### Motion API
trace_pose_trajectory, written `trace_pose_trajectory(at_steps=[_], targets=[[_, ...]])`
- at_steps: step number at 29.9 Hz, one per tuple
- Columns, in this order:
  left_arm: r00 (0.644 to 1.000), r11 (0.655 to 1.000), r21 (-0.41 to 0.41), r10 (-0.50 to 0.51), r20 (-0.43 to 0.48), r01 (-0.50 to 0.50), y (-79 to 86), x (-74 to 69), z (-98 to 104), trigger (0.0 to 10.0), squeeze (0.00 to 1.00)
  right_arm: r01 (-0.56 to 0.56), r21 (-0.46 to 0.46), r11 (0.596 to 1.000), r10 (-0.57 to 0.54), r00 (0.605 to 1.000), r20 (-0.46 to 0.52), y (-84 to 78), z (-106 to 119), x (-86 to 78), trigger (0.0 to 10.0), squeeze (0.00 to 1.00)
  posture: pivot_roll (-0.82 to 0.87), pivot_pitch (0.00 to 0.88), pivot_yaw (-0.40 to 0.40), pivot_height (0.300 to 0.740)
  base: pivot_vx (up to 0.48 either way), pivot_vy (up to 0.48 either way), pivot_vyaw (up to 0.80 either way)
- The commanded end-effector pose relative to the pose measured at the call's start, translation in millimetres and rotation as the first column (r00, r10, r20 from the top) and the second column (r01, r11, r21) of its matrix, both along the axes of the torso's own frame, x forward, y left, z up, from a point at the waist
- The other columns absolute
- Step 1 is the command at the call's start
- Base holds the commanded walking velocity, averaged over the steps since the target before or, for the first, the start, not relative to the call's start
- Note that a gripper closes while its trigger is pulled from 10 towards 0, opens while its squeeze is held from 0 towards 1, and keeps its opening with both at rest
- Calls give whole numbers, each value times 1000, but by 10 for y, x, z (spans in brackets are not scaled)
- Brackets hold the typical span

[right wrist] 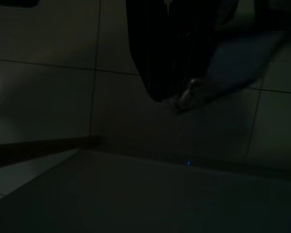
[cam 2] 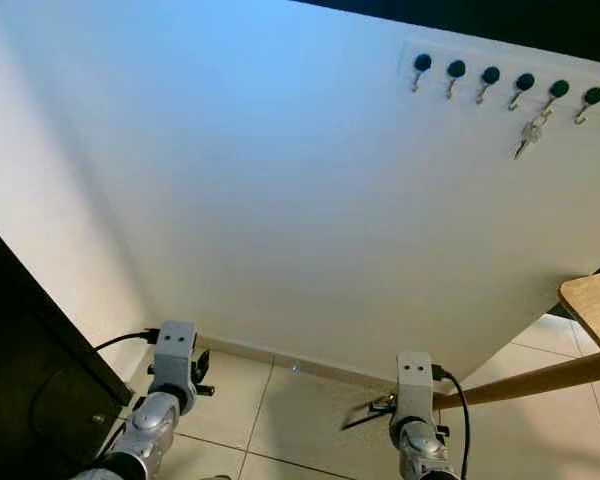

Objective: Hang keys on a hook

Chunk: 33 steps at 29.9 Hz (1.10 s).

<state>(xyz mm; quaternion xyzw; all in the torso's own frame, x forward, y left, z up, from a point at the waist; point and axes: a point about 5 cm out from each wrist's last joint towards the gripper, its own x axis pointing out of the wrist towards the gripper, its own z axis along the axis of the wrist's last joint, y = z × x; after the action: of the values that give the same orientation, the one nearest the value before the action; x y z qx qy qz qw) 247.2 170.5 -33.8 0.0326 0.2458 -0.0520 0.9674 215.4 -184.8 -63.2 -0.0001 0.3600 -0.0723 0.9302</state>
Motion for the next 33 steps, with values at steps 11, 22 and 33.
trace_pose_trajectory(at_steps=[11,22,33], targets=[[1000,1000,3,7,-11,-7,-2,-24,-22,10000,0,22,-10,1000,-22,1000,6,-67,5,-13,10000,0,92,19,-76,740,0,0,0],[1000,1000,-13,-4,-12,4,-19,-4,-11,10000,0,24,-13,1000,-24,1000,12,-79,15,-1,10000,0,86,6,-74,740,0,0,0],[1000,1000,-17,-20,-11,20,-36,-4,-10,10000,0,24,-5,1000,-24,1000,16,-69,19,7,10000,0,88,5,-74,740,310,0,0]])
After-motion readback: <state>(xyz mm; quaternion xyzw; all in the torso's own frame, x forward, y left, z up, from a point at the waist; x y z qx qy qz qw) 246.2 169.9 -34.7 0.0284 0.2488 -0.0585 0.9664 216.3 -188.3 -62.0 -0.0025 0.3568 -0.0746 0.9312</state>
